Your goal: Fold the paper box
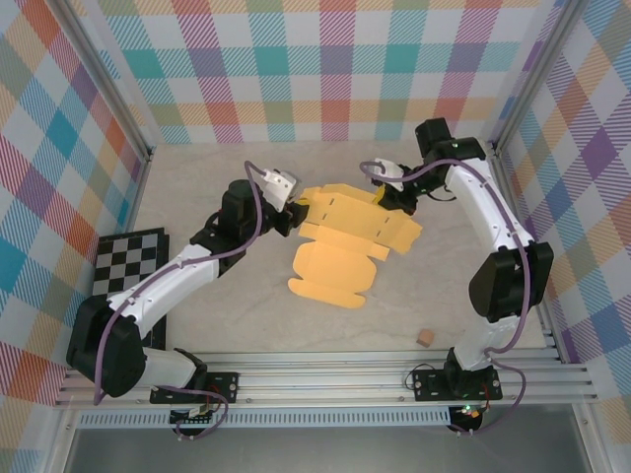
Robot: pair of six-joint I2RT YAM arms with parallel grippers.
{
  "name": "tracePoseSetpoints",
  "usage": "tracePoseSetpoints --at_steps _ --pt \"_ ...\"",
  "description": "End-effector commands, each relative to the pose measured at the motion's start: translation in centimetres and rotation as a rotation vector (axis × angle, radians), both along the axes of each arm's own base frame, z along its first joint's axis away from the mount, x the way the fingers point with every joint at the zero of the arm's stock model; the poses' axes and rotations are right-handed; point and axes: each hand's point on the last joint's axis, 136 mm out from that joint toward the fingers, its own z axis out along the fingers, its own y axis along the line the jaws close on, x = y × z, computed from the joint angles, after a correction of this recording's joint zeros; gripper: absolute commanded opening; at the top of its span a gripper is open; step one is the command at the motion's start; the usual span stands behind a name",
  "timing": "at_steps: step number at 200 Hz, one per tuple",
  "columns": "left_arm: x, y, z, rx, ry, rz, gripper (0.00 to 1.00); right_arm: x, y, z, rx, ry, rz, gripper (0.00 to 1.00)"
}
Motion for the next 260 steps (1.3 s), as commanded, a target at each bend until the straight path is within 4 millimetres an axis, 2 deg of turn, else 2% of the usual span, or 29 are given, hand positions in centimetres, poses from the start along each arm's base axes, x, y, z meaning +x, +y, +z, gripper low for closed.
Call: tracePoseSetpoints --at_steps 1,17,33,44,46,47,48,51,55,61,76,94,113,142,175,236,260 --pt "0.2 2.2 3.1 -0.124 -0.005 0.151 0.52 -0.3 0.3 1.0 -0.017 -0.050 -0.007 0.00" --pt "0.2 4.0 4.0 -0.246 0.047 0.261 0.51 0.3 0.1 -0.1 -0.081 -0.060 -0.041 0.00" --pt "0.4 4.9 3.5 -0.337 0.218 0.352 0.46 0.9 -0.1 -1.7 -0.159 -0.091 -0.066 0.00" --pt "0.3 4.3 2.5 -0.351 0.360 0.368 0.43 1.4 -0.2 -2.4 -0.206 -0.123 -0.086 0.00" --pt "0.4 4.2 2.5 -0.356 0.382 0.372 0.43 1.6 -0.2 -2.5 -0.212 -0.130 -0.089 0.00" --pt "0.4 4.1 3.2 -0.369 0.381 0.368 0.43 1.6 -0.2 -2.6 -0.215 -0.131 -0.091 0.00" --pt "0.4 4.0 2.2 -0.355 0.411 0.375 0.43 1.6 -0.2 -2.6 -0.218 -0.135 -0.092 0.00" --pt "0.4 3.7 3.0 -0.375 0.429 0.374 0.43 1.8 -0.2 -2.7 -0.223 -0.143 -0.098 0.00" --pt "0.2 3.7 2.0 -0.357 0.500 0.393 0.43 2.1 -0.1 -2.7 -0.226 -0.157 -0.109 0.00" --pt "0.3 3.1 1.6 -0.355 0.565 0.398 0.42 2.5 -0.1 -2.7 -0.229 -0.180 -0.128 0.00" --pt "0.9 1.7 1.0 -0.370 0.685 0.396 0.35 3.3 0.1 -2.4 -0.227 -0.231 -0.172 0.00" --pt "1.6 -0.6 1.1 -0.457 0.782 0.352 0.36 3.9 0.4 -2.3 -0.234 -0.298 -0.203 0.00" --pt "2.4 -2.1 0.7 -0.495 0.836 0.352 0.45 3.6 1.1 -3.0 -0.255 -0.354 -0.198 0.00" --pt "3.3 -3.0 -1.8 -0.439 0.911 0.403 0.45 3.4 1.5 -3.7 -0.248 -0.408 -0.216 0.00" --pt "3.6 -4.4 -3.1 -0.421 0.933 0.400 0.47 3.1 1.5 -3.9 -0.242 -0.425 -0.215 0.00" --pt "2.1 -6.5 -4.7 -0.407 0.980 0.397 0.48 3.1 1.7 -3.7 -0.226 -0.439 -0.237 0.00" --pt "1.9 -7.1 -6.0 -0.401 1.014 0.404 0.46 3.1 2.0 -3.6 -0.212 -0.462 -0.248 0.00"
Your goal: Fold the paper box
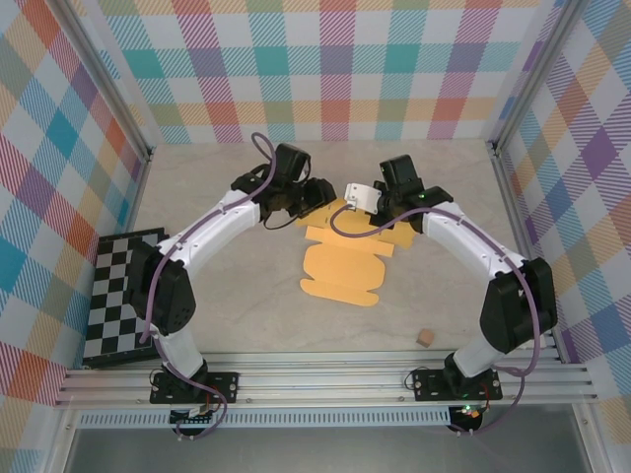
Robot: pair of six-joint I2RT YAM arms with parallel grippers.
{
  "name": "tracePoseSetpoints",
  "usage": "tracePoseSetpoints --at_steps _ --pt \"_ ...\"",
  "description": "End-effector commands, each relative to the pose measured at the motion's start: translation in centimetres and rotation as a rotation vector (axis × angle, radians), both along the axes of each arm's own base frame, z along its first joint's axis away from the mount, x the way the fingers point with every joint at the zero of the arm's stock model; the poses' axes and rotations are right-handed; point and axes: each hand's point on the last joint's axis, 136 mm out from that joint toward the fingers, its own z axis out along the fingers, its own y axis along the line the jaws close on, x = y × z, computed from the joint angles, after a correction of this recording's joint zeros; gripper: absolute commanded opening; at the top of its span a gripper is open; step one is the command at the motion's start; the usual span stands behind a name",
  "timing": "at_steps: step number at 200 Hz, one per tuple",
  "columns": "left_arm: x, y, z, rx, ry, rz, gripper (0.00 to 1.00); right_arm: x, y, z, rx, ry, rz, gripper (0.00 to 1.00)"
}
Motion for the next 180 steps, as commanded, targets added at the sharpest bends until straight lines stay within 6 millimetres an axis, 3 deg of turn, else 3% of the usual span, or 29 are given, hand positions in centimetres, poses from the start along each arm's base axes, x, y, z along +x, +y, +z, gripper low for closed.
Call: tracePoseSetpoints --at_steps 1,57,97,134,180 --pt "-0.4 -1.0 -1.2 -0.009 0.049 -0.001 0.46 0.1 0.7 1.4 0.048 -0.058 -0.010 0.00" --pt "-0.1 -1.3 -1.8 -0.018 0.045 0.009 0.36 -0.8 2.0 0.4 0.050 -0.143 0.019 0.00" --pt "-0.9 -0.8 -3.1 -0.020 0.059 0.006 0.35 -0.6 1.2 -1.5 0.000 -0.220 -0.005 0.00" --pt "-2.2 0.1 -5.9 0.004 0.099 0.008 0.36 -1.3 1.0 -3.5 -0.073 -0.288 0.018 0.00" --pt "-3.2 0.6 -6.0 -0.005 0.096 -0.019 0.34 -1.8 0.4 -5.4 -0.117 -0.326 0.014 0.00"
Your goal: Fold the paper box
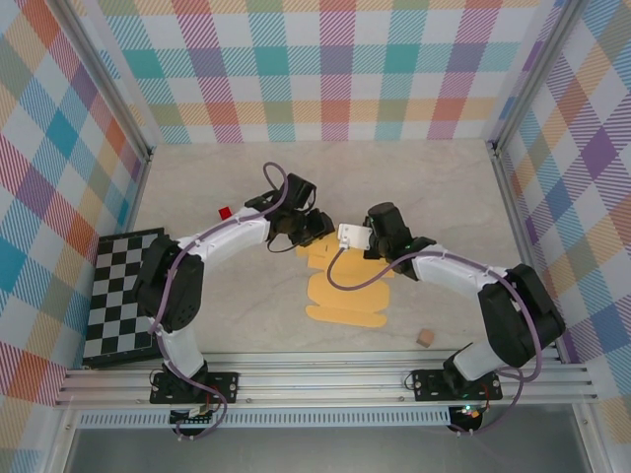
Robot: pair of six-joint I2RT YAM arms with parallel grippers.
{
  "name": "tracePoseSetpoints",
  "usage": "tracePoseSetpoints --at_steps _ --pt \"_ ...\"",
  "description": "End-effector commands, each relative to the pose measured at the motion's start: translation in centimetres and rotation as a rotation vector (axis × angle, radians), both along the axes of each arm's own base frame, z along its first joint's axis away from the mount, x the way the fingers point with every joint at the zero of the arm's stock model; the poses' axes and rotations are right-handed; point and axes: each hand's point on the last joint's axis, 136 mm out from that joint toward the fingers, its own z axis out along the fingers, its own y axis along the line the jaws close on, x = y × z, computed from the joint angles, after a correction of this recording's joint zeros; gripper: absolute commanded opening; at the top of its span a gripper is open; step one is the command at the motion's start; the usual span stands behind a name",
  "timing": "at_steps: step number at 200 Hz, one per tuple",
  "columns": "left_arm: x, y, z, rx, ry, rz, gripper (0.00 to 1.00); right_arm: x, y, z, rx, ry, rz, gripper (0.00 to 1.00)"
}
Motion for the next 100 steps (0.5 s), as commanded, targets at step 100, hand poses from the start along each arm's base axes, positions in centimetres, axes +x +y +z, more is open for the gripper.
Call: tracePoseSetpoints --at_steps 100 --pt "-5.6 5.4 0.0 -0.026 -0.157 -0.096 0.30 1.2 -0.5 3.1 -0.054 -0.259 -0.008 0.00"
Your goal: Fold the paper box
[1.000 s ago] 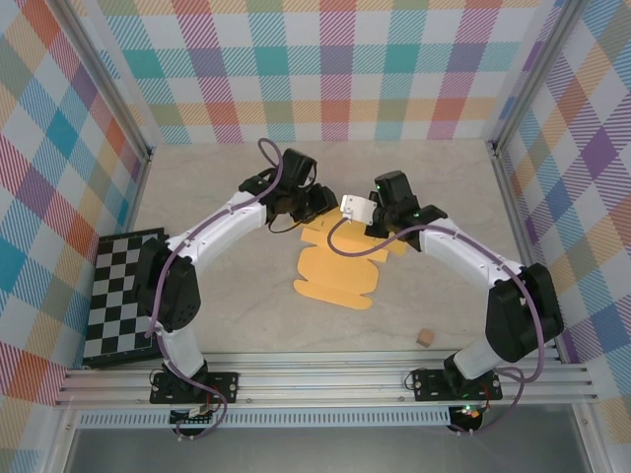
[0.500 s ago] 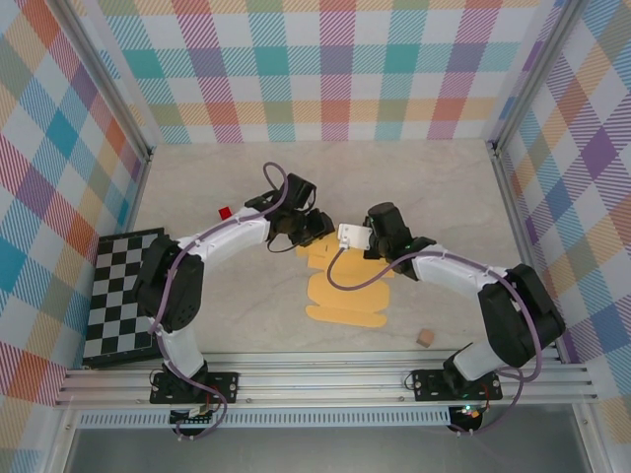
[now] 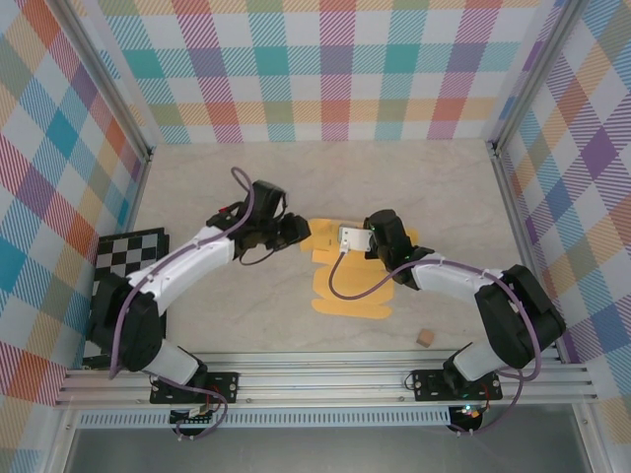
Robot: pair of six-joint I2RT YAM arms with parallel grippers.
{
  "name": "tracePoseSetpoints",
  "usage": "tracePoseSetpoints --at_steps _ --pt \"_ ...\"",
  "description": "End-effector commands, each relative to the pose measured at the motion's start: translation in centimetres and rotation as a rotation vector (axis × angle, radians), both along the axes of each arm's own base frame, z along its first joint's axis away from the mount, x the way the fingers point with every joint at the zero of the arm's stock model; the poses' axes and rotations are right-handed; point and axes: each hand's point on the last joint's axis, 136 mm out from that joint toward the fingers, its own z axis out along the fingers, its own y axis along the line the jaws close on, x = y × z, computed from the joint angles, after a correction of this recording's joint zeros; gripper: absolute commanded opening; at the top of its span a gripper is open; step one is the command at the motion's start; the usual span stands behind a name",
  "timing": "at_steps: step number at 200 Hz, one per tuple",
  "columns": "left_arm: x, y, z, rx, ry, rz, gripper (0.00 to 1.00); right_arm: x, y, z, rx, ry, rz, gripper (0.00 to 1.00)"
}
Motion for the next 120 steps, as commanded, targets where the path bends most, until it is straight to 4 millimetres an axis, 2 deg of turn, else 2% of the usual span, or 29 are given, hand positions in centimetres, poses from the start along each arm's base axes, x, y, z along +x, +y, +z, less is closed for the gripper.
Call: tracePoseSetpoints --at_steps 1,17,34,54,80,120 --pt "-2.0 -0.2 -3.6 -0.027 0.003 -0.082 0.30 0.2 0.1 2.1 0.017 -0.085 0.003 0.00" --pt "-2.9 -1.0 -5.3 -0.034 0.009 -0.112 0.31 0.0 0.0 1.9 0.011 -0.093 0.008 0.00" --pt "-2.8 -2.4 -6.2 -0.032 -0.011 -0.155 0.35 -0.3 0.1 1.8 0.012 -0.102 0.018 0.00" --pt "-1.4 -2.6 -6.9 0.000 -0.061 -0.137 0.35 -0.6 0.1 1.4 0.008 -0.088 0.019 0.00" --pt "0.6 -3.6 -6.6 -0.011 -0.196 -0.172 0.37 -0.9 0.1 0.9 0.014 -0.067 0.017 0.00" --pt "2.3 -3.4 -9.3 0.087 -0.238 -0.186 0.41 -1.3 0.2 0.8 0.023 -0.049 0.026 0.00"
